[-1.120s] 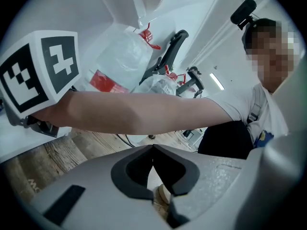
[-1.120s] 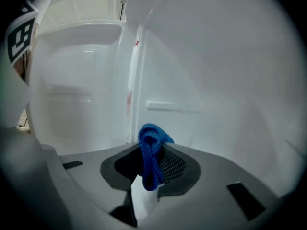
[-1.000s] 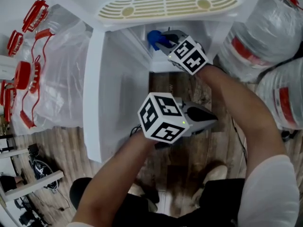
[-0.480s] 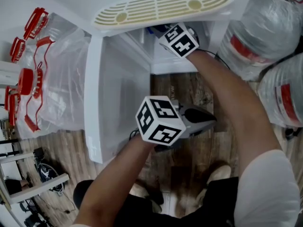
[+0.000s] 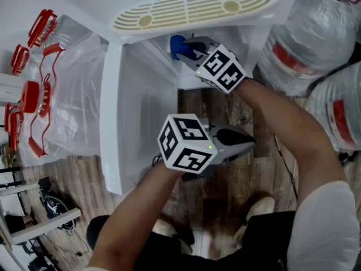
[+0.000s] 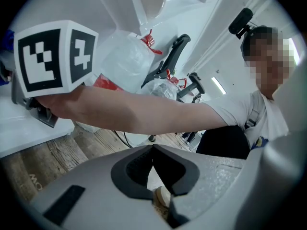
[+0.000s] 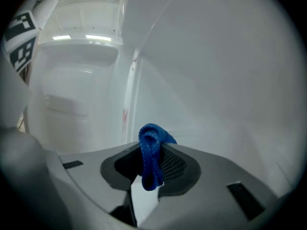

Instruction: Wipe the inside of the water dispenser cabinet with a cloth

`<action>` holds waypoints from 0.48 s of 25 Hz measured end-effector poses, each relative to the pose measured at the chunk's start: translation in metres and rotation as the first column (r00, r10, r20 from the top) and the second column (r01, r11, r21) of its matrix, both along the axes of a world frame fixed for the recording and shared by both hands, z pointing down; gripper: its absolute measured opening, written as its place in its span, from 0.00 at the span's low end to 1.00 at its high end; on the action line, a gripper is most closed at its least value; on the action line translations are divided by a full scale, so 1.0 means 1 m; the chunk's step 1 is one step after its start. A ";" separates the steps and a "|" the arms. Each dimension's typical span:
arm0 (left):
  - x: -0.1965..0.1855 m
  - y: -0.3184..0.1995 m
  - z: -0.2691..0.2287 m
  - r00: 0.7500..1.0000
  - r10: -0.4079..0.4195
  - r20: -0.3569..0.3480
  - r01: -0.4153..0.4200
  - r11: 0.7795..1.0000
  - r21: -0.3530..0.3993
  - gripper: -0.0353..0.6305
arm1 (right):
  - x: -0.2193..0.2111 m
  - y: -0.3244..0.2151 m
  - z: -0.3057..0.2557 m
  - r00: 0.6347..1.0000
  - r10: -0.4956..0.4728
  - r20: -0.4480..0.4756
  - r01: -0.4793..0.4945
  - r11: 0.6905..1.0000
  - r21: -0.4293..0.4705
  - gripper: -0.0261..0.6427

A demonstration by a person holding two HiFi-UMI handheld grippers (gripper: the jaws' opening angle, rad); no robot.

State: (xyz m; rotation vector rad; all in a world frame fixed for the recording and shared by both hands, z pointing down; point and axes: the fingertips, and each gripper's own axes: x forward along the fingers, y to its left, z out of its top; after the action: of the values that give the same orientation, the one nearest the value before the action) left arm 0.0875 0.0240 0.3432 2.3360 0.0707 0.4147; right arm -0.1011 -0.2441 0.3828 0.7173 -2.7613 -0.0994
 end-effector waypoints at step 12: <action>-0.001 -0.001 0.000 1.000 -0.012 0.001 0.012 1.000 0.005 0.05 | 0.026 -0.057 -0.055 0.976 0.199 0.084 -0.207 0.973 0.106 0.17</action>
State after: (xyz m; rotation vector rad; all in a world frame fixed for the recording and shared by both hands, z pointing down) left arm 0.0864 0.0229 0.3428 2.3404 0.0546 0.4103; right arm -0.0752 -0.3014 0.3273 1.0492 -2.7489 -0.1931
